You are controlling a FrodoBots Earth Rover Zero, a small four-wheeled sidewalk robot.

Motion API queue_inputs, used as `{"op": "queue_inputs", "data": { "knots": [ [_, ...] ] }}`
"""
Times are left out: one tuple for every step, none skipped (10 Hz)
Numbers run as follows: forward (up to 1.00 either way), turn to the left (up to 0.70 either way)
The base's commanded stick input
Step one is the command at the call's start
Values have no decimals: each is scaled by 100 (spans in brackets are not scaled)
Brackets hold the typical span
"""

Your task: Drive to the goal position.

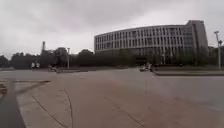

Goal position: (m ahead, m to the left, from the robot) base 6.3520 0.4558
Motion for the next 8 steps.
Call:
{"op": "queue_inputs", "data": {
  "knots": [
    [70,0],
    [70,-4],
    [70,-11],
    [70,-11],
    [70,0],
    [70,0],
    [70,0],
    [70,0]
  ]
}}
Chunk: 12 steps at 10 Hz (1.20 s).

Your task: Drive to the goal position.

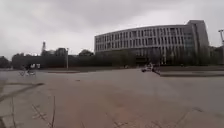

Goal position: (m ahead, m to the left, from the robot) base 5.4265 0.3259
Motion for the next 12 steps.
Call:
{"op": "queue_inputs", "data": {
  "knots": [
    [70,0],
    [70,-2],
    [70,-2],
    [70,-1],
    [70,-6],
    [70,-12],
    [70,0],
    [70,0],
    [70,0],
    [70,0],
    [70,-1],
    [70,-9]
  ]
}}
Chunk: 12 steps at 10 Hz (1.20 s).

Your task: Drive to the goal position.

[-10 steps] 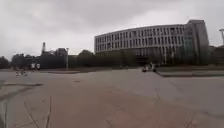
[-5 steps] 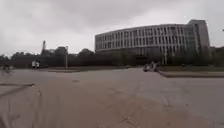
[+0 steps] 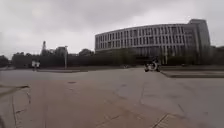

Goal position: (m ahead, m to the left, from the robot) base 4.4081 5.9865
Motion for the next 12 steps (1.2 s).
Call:
{"op": "queue_inputs", "data": {
  "knots": [
    [70,-27],
    [70,-25],
    [70,-8],
    [70,0],
    [70,0],
    [70,-5],
    [70,-16],
    [70,-16],
    [70,-13],
    [70,-2],
    [70,0],
    [70,0]
  ]
}}
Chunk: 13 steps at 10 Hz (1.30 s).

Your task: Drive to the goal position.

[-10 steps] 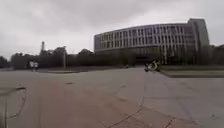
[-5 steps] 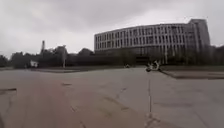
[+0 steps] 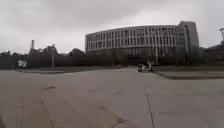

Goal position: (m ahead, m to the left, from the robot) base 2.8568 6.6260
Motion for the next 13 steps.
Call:
{"op": "queue_inputs", "data": {
  "knots": [
    [70,0],
    [70,0],
    [70,0],
    [70,0],
    [70,0],
    [70,0],
    [70,0],
    [70,0],
    [70,0],
    [70,0],
    [70,0],
    [70,0],
    [70,0]
  ]
}}
